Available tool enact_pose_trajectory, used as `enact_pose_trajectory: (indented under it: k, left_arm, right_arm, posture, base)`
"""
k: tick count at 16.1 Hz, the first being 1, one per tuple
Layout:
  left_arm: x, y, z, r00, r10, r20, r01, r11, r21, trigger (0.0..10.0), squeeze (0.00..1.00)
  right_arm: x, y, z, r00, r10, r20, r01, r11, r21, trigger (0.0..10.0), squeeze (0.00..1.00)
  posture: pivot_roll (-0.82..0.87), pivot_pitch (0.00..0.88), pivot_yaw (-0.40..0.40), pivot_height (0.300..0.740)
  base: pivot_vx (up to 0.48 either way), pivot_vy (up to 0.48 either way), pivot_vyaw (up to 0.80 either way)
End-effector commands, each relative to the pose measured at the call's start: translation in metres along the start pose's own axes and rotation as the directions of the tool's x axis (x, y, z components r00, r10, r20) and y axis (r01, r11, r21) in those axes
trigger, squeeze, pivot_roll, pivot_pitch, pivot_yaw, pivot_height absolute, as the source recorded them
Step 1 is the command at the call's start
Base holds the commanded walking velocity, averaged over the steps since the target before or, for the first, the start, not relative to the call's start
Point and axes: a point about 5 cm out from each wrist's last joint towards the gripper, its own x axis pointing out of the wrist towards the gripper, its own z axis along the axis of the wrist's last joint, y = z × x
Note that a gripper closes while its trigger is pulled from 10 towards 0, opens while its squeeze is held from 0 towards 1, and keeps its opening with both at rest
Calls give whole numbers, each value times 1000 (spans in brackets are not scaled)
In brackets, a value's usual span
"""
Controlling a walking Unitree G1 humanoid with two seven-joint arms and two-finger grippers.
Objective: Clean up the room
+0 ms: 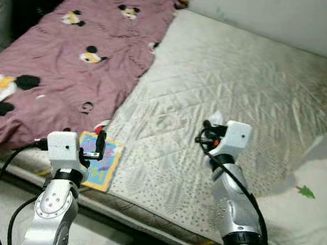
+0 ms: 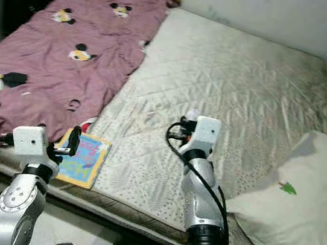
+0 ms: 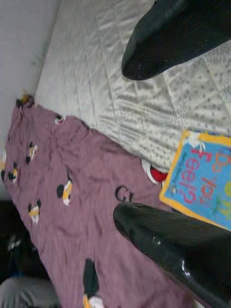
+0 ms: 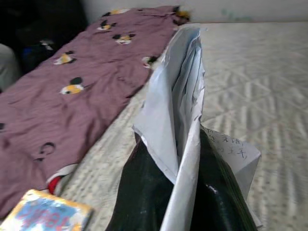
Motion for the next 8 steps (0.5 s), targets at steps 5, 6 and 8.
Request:
enact_pose_trajectory:
  k: [5,6,8]
  left_arm:
    - [-1,-2,-3,1000,-13,-21,13,1000,4,10000,0]
    - [-1,-2,-3,1000,-14,-21,14,1000,5,10000,0]
    - [0,-2,-3,1000,-13,-22,13,1000,4,10000,0]
  right_arm:
    - [-4,-6,-5,1000,-16,-16,16,1000,15,10000,0]
    - [-4,-6,-5,1000,-15,-16,15,1000,15,10000,0]
    - [-3,-7,-5,1000,-17,-18,17,1000,14,10000,0]
  posture:
    - [58,142,-58,740]
    - [58,142,-59,740]
    - [57,141,-59,740]
  base:
    - [0,232,-680]
    - [0,296,-525]
    - [0,296,-588]
